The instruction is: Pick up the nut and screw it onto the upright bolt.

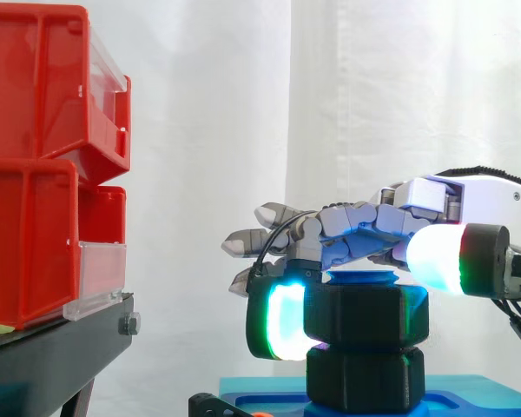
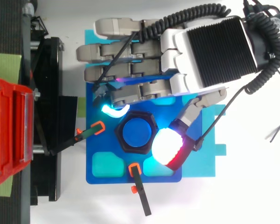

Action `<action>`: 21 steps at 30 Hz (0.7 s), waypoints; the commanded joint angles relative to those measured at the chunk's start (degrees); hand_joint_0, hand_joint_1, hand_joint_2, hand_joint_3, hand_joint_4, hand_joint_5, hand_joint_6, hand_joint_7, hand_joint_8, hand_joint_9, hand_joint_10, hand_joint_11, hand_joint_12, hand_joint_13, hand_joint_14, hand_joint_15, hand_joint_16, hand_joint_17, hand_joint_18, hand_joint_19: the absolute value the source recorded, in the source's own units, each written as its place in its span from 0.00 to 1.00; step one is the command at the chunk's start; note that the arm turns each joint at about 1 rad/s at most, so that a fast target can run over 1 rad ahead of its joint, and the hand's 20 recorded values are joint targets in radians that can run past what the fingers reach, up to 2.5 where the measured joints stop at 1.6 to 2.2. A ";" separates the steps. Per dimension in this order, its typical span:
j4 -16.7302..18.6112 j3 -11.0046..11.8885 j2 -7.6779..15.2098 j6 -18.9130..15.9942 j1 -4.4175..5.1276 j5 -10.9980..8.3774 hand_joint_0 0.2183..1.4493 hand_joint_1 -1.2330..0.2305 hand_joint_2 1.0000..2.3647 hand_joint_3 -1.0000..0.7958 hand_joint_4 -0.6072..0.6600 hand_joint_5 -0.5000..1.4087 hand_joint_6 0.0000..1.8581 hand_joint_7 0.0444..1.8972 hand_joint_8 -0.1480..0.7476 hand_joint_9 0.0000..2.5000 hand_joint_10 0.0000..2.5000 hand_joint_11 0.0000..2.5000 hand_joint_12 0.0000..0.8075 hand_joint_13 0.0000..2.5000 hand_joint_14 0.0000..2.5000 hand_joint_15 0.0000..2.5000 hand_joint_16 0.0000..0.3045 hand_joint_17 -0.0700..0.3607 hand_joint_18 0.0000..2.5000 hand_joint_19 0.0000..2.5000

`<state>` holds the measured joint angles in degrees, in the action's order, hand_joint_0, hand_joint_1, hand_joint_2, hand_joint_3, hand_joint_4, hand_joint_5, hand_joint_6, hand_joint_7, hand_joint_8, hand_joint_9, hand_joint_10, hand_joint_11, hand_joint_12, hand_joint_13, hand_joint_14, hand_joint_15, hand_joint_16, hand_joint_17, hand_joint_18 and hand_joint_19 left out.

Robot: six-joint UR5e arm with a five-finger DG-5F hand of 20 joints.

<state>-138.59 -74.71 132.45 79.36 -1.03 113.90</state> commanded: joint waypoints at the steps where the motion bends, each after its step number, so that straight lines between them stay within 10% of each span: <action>1: 0.08 0.00 0.00 0.00 -0.38 0.00 0.21 0.79 0.00 0.28 0.64 0.21 0.27 0.66 0.43 0.13 0.00 0.00 0.39 0.00 0.00 0.00 0.13 0.38 0.00 0.00; 13: -0.10 1.76 -0.44 0.00 -1.44 1.67 0.21 0.77 0.00 0.28 0.64 0.22 0.28 0.74 0.45 0.17 0.00 0.00 0.39 0.03 0.00 0.00 0.13 0.37 0.00 0.00; 21: -4.85 6.94 -0.44 0.09 -0.91 1.94 0.21 0.80 0.00 0.28 0.64 0.18 0.27 0.41 0.40 0.13 0.00 0.00 0.39 0.01 0.00 0.00 0.14 0.39 0.00 0.00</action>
<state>-141.14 -69.35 132.02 79.40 -2.10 115.78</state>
